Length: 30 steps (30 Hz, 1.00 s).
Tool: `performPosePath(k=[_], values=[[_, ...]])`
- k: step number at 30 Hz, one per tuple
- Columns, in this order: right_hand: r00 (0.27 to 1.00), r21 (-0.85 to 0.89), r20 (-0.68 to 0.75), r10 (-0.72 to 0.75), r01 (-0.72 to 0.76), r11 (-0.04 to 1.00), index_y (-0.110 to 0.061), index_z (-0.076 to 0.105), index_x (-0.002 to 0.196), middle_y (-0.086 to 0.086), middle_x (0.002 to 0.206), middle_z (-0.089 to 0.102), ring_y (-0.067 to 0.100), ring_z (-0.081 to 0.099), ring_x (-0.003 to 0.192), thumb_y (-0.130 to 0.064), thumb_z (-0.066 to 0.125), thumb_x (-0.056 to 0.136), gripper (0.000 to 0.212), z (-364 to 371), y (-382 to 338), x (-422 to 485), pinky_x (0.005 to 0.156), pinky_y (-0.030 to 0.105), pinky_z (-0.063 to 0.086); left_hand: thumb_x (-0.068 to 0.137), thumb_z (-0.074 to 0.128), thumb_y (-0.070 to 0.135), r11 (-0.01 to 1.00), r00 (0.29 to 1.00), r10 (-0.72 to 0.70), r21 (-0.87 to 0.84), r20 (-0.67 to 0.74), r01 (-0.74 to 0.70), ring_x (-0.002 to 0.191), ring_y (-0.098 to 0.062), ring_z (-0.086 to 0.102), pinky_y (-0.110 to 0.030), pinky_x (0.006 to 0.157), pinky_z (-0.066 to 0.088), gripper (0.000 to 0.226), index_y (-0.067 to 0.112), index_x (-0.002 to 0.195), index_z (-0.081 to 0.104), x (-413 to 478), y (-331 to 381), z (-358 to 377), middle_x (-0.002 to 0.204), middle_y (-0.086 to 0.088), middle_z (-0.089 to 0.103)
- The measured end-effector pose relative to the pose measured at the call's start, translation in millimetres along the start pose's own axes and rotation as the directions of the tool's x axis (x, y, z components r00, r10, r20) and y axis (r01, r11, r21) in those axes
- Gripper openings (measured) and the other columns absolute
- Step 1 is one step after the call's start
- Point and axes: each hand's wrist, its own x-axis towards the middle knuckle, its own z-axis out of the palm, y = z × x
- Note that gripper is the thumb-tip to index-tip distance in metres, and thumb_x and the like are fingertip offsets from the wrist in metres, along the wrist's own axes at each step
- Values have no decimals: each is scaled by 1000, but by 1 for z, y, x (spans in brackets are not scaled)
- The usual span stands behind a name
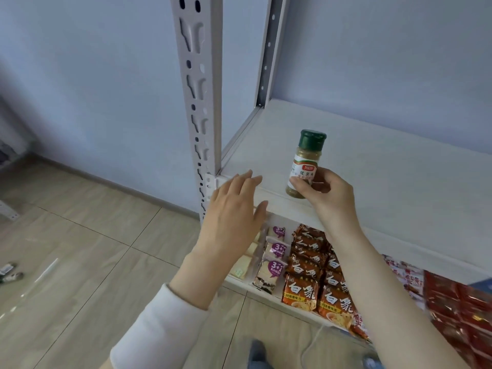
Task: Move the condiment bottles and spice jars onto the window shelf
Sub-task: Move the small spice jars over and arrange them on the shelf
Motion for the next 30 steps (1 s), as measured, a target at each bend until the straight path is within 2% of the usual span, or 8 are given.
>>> performPosePath(k=[3,6,8,12,16,20,23,30], values=[[999,29,32,38,-39,999,-25,60,102,-11,94,65,4,61,90,-31,73,75,31,21,-2,-40,79,18,47,95,44,31,1000,1000,-20,-14,3,20,137,-17,30,-30,111,20,46,21,140,36,-36,-21,-11,150,4,32],[995,64,84,51,-56,996,-25,58,102,-15,92,64,-3,60,85,-30,73,75,31,38,-6,-73,67,6,46,95,46,30,998,998,-52,-26,-16,52,135,-18,34,-31,109,23,44,19,137,40,-65,-38,-19,147,2,37],[989,76,132,71,-81,994,-26,58,101,-15,90,63,-5,60,82,-30,73,75,31,49,-9,-89,63,5,46,95,46,30,995,995,-95,-24,-24,94,135,-18,34,-31,109,24,44,19,137,41,-82,-50,-22,147,2,38],[967,83,239,88,-111,990,-24,60,97,-5,93,68,5,64,86,-28,75,73,29,76,-9,-110,72,18,51,95,44,32,977,978,-207,38,-32,208,135,-19,33,-33,109,24,45,22,139,38,-110,-76,-23,147,3,36],[931,118,356,86,-136,984,-18,61,99,-11,83,65,-6,62,70,-25,76,73,31,111,-13,-128,59,6,48,95,46,32,937,939,-336,82,-66,341,134,-19,36,-32,108,26,44,22,138,38,-141,-99,-27,147,3,37],[867,133,488,98,-185,974,-19,62,96,-7,86,66,0,63,77,-25,76,73,28,154,-19,-151,60,4,47,95,47,31,886,890,-444,96,-106,453,134,-20,35,-33,109,25,45,21,138,39,-173,-122,-39,146,1,39],[816,165,570,96,-228,960,-16,63,95,-4,85,67,-1,61,72,-19,77,74,26,193,-31,-171,57,5,45,93,49,29,844,845,-511,93,-161,528,133,-21,36,-33,109,26,45,18,136,41,-197,-148,-55,144,-1,41],[670,176,741,38,-248,953,-13,63,103,1,90,67,1,64,70,-18,76,75,32,317,-79,-220,57,6,46,91,54,27,741,720,-620,69,-313,668,131,-24,40,-34,105,29,44,14,132,46,-254,-243,-114,141,-4,46]])
